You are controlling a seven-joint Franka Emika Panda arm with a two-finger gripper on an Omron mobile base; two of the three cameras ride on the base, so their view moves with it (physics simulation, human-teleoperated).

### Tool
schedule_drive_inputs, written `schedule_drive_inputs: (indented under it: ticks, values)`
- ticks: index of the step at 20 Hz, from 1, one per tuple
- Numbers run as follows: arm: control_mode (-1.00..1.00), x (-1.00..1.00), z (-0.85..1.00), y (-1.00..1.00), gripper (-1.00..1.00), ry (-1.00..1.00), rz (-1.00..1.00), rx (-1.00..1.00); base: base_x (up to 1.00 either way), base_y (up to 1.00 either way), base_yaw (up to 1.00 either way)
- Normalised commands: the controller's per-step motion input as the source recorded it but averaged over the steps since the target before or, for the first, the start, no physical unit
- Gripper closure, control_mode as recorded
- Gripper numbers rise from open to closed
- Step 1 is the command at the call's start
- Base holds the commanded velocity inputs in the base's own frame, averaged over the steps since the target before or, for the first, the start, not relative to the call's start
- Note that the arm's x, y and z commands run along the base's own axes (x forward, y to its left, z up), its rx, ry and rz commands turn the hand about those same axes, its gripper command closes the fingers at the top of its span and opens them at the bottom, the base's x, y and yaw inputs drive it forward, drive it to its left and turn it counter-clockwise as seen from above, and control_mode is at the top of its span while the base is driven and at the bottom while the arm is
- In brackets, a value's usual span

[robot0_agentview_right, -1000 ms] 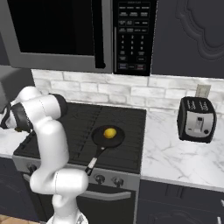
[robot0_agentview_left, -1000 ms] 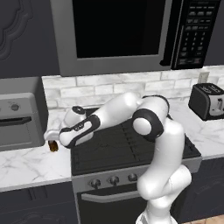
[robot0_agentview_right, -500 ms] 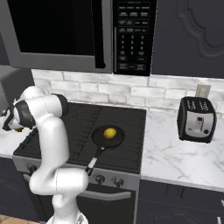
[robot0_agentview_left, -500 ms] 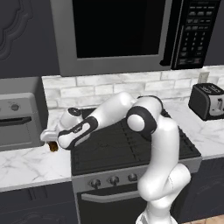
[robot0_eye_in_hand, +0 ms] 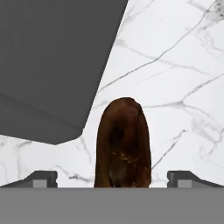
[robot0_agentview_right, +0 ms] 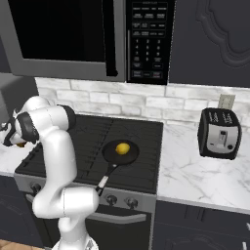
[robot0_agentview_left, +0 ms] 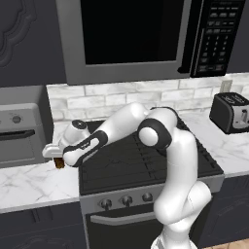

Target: Put the sweet potato and lemon in the pan. Then turn on the front right burner and set the heat to medium.

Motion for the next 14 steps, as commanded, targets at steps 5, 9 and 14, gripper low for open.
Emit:
schedule_drive_inputs:
  ticks: [5,9,14]
  values:
    - [-1.0,0.0,-0.14,0.0,-1.0,0.0,0.0,0.0,0.0,0.0,0.0]
    - [-1.0,0.0,-0.24,-0.01,-1.0,0.0,0.0,0.0,0.0,0.0,0.0]
    - [-1.0,-0.01,-0.34,-0.12,-1.0,0.0,0.0,0.0,0.0,0.0,0.0]
